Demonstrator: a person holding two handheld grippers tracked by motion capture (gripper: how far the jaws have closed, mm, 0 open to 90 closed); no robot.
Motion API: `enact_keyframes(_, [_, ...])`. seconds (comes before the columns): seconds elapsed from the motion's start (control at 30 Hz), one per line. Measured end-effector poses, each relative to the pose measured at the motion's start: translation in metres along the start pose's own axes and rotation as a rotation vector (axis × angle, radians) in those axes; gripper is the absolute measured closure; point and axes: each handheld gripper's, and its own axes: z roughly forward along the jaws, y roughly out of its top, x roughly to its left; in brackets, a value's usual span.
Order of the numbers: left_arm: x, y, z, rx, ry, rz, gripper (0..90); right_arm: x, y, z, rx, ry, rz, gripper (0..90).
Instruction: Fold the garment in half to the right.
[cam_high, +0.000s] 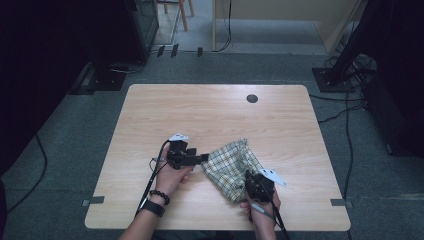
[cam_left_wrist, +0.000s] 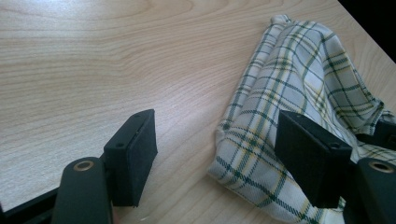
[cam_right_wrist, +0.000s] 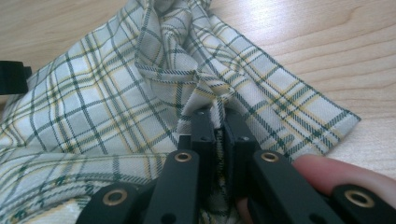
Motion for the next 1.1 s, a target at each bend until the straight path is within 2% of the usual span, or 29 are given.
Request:
enact_keyframes(0.17, [0.009,0.001,-0.013,-0.012,0.04,0.015,28.9,0.008,-0.005,-0.004,0.019,0.026,0.069,84.4])
enact_keyframes(0.27, [0.018,0.0,-0.025,-0.034,0.064,0.013,28.9,0.022,-0.015,-0.007,0.014,0.038,0.112,83.7])
enact_keyframes(0.37, [0.027,-0.005,-0.036,-0.057,0.073,0.002,29.0,0.041,-0.024,-0.008,0.026,0.07,0.13,82.1])
enact_keyframes(0.43, [0.031,-0.009,-0.041,-0.066,0.084,0.014,29.0,0.051,-0.026,-0.007,0.043,0.109,0.111,77.3])
enact_keyframes(0.47, [0.033,-0.011,-0.043,-0.068,0.087,0.018,29.0,0.056,-0.027,-0.006,0.06,0.151,0.087,71.3])
enact_keyframes(0.53, [0.035,-0.016,-0.047,-0.073,0.101,0.029,28.9,0.06,-0.025,-0.006,0.076,0.197,0.045,58.5])
enact_keyframes(0.57, [0.036,-0.018,-0.051,-0.076,0.107,0.031,28.9,0.059,-0.024,-0.008,0.077,0.206,0.034,56.6])
enact_keyframes(0.63, [0.039,-0.022,-0.056,-0.09,0.113,0.029,28.8,0.053,-0.021,-0.015,0.046,0.207,-0.012,54.7])
enact_keyframes(0.67, [0.04,-0.024,-0.058,-0.091,0.118,0.029,28.6,0.047,-0.018,-0.019,0.028,0.214,-0.016,54.4])
enact_keyframes(0.73, [0.043,-0.027,-0.062,-0.08,0.127,0.023,22.6,0.036,-0.012,-0.026,0.02,0.252,-0.029,51.6])
enact_keyframes(0.77, [0.043,-0.029,-0.064,-0.067,0.137,0.025,21.6,0.031,-0.008,-0.03,0.015,0.256,-0.037,51.6])
enact_keyframes(0.83, [0.043,-0.034,-0.066,-0.074,0.157,0.037,21.6,0.02,0.004,-0.038,-0.037,0.22,-0.061,52.7])
enact_keyframes(0.9, [0.042,-0.041,-0.068,-0.091,0.181,0.035,21.6,0.015,0.017,-0.037,-0.059,0.198,-0.082,53.0])
enact_keyframes(0.97, [0.039,-0.049,-0.069,-0.123,0.205,0.048,21.3,0.014,0.033,-0.026,-0.025,0.199,-0.122,52.7])
enact_keyframes(1.03, [0.036,-0.052,-0.07,-0.124,0.234,0.052,21.3,0.018,0.043,-0.014,0.008,0.201,-0.153,54.9])
enact_keyframes(1.1, [0.033,-0.055,-0.071,-0.12,0.247,0.061,20.2,0.025,0.05,-0.002,0.05,0.223,-0.184,56.1])
